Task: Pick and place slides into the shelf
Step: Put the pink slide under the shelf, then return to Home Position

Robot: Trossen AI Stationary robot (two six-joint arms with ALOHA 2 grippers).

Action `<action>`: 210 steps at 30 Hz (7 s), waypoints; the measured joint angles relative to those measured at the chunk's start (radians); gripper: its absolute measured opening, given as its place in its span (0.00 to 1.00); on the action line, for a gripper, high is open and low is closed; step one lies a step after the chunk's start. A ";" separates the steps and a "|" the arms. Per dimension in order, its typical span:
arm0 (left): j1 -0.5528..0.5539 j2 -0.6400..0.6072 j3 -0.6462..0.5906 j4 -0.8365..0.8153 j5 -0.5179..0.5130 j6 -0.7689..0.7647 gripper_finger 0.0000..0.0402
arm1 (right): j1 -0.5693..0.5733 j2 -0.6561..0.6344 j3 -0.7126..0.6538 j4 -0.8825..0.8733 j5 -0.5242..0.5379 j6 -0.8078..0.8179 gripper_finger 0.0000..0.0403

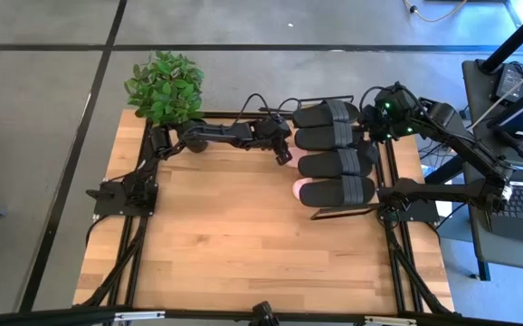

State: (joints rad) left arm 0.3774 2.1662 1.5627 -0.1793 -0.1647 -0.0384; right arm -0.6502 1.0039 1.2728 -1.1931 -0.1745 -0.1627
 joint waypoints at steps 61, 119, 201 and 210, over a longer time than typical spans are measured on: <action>-0.077 -0.008 0.012 -0.117 -0.032 -0.320 0.26 | 0.000 0.000 0.000 -0.011 0.000 0.027 0.68; -0.152 -1.253 -0.968 0.464 0.311 -0.268 0.26 | 0.000 -0.526 -0.308 0.314 -0.010 0.133 0.68; 0.244 -2.142 -1.554 0.200 0.243 -0.307 0.26 | 0.000 -0.961 -0.463 0.408 0.113 0.367 0.68; 0.244 -2.142 -1.554 0.199 0.236 -0.283 0.26 | 0.000 -1.002 -0.633 0.633 0.112 0.337 0.68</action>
State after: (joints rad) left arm 0.6216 0.0238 0.0090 0.0193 0.0712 -0.3215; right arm -0.6504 0.0017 0.6399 -0.5602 -0.0625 0.1746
